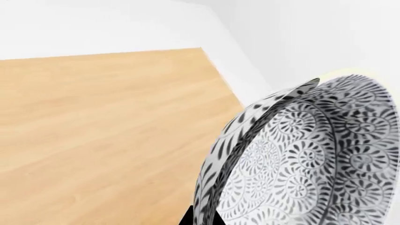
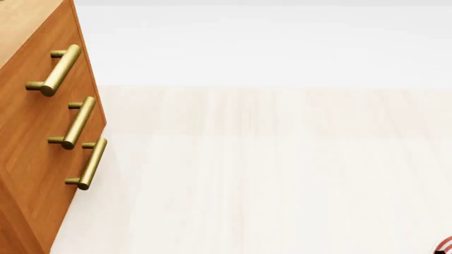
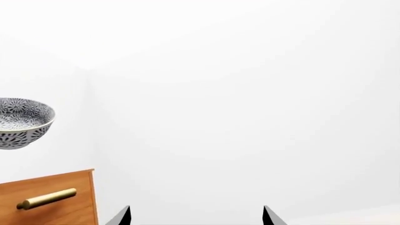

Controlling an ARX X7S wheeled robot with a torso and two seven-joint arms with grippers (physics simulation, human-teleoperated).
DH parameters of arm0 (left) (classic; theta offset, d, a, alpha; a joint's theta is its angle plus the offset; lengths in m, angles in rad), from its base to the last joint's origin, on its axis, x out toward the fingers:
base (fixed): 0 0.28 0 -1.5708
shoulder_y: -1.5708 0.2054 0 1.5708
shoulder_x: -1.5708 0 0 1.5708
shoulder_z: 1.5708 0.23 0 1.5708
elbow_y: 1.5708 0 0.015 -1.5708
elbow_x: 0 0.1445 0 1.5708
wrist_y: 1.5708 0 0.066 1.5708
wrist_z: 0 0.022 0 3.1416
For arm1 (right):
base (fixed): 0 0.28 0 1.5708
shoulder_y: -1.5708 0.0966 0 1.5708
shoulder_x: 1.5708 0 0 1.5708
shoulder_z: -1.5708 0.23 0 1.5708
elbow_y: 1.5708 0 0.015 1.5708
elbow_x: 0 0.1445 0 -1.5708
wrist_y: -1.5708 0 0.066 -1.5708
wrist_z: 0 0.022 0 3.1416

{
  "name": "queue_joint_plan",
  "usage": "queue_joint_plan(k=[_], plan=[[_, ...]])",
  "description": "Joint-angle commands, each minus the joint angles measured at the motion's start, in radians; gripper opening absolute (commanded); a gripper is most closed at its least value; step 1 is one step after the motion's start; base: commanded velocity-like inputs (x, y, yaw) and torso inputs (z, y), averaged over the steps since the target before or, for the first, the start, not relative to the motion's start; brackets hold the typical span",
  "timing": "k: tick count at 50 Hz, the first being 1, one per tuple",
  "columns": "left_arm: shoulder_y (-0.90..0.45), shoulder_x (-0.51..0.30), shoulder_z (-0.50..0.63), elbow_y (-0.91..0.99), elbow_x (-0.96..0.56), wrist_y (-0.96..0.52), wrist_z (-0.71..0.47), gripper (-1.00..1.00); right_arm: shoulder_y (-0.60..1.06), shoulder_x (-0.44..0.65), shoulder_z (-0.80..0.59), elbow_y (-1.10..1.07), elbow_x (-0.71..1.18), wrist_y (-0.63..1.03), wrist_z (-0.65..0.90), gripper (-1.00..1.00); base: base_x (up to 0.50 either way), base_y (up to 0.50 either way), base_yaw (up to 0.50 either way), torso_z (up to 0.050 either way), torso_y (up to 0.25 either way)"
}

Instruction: Put the bowl on top of the cabinet.

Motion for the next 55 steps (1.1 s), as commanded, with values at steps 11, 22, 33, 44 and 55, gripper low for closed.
queue_joint_plan(k=[11, 22, 33, 44, 55], plan=[[0.005, -0.013, -0.012, 0.008, -0.007, -0.014, -0.048, -1.00, 0.009, -0.009, 0.007, 0.006, -0.005, 0.019, -0.004, 1.00, 0.00, 0.00, 0.00, 0.000, 0.000], [0.023, -0.020, -0.021, 0.009, -0.010, -0.010, -0.049, -1.00, 0.004, -0.012, 0.014, 0.003, -0.008, 0.021, -0.006, 1.00, 0.00, 0.00, 0.00, 0.000, 0.001], [0.058, -0.012, -0.050, 0.005, -0.022, 0.015, -0.064, -1.00, 0.005, -0.015, 0.017, 0.002, -0.008, 0.028, -0.009, 1.00, 0.00, 0.00, 0.00, 0.000, 0.000], [0.066, -0.007, -0.053, 0.001, -0.018, 0.028, -0.066, -1.00, 0.003, -0.018, 0.023, 0.001, -0.007, 0.031, -0.013, 1.00, 0.00, 0.00, 0.00, 0.000, 0.001], [0.069, -0.011, -0.049, 0.007, -0.014, 0.025, -0.068, -1.00, 0.009, -0.021, 0.026, 0.002, -0.009, 0.040, -0.014, 1.00, 0.00, 0.00, 0.00, 0.001, 0.000]])
